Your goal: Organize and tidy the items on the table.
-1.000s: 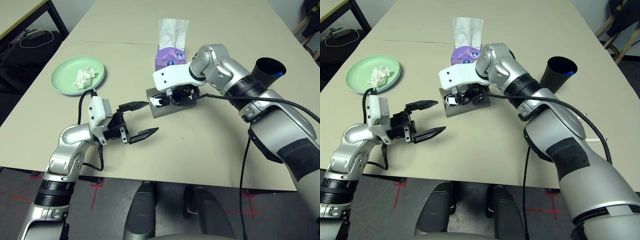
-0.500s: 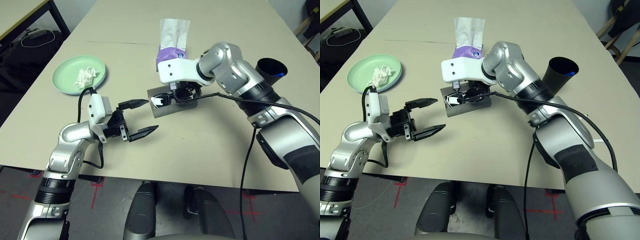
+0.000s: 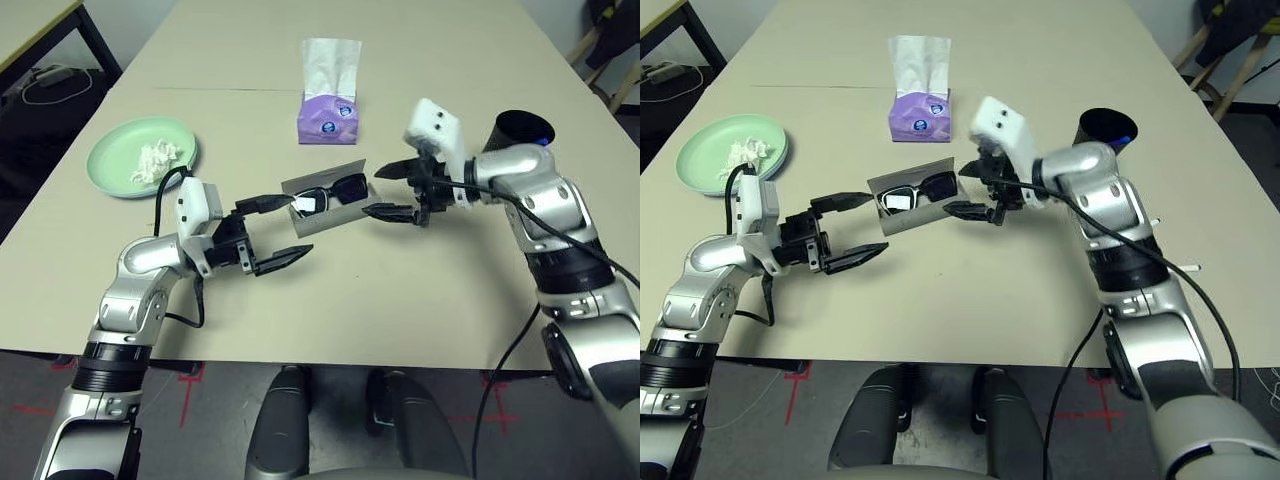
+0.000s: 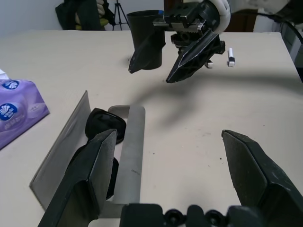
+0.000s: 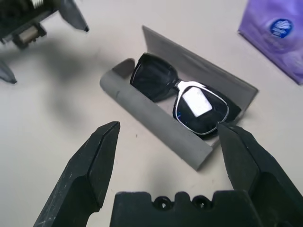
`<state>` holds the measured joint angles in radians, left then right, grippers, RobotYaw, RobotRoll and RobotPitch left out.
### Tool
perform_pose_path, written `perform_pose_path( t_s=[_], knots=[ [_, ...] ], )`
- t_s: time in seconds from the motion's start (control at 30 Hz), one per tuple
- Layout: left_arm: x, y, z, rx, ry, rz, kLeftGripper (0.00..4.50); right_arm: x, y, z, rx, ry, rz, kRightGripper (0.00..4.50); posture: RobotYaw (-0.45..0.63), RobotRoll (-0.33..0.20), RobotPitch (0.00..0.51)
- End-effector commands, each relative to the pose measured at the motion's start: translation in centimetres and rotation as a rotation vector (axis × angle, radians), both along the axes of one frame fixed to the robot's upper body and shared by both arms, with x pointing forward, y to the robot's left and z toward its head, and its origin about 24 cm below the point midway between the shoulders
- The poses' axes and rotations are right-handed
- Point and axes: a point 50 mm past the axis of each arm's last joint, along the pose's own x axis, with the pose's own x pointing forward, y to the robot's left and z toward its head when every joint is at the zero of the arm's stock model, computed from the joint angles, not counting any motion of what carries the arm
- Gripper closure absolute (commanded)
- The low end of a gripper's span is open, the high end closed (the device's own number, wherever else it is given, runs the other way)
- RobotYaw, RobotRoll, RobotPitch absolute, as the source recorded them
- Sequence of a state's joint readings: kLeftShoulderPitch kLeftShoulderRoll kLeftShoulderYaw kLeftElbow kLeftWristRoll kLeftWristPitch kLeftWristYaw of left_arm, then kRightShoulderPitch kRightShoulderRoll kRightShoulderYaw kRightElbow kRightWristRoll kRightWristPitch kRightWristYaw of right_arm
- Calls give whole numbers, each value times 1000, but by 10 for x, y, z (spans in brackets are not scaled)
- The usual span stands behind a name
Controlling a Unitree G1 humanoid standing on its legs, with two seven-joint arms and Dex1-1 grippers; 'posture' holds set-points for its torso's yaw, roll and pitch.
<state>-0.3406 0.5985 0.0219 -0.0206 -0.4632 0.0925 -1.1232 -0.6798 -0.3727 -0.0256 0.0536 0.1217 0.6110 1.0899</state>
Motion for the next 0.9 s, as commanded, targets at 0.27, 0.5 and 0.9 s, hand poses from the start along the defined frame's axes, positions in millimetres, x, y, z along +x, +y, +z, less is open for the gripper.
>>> perform_pose_path(
  t_s=[0.27, 0.5, 0.9],
  knots=[
    [-4, 13, -5, 5, 29, 51, 0, -19, -23, -32, 248, -156, -184, 13, 128, 0, 181],
    [4, 17, -8, 11, 23, 90, 0, -23, -49, -55, 197, -257, -162, 13, 128, 0, 183],
    [25, 35, -10, 11, -29, 173, 0, -26, -66, -68, 154, -219, -137, 13, 123, 0, 184]
  ],
)
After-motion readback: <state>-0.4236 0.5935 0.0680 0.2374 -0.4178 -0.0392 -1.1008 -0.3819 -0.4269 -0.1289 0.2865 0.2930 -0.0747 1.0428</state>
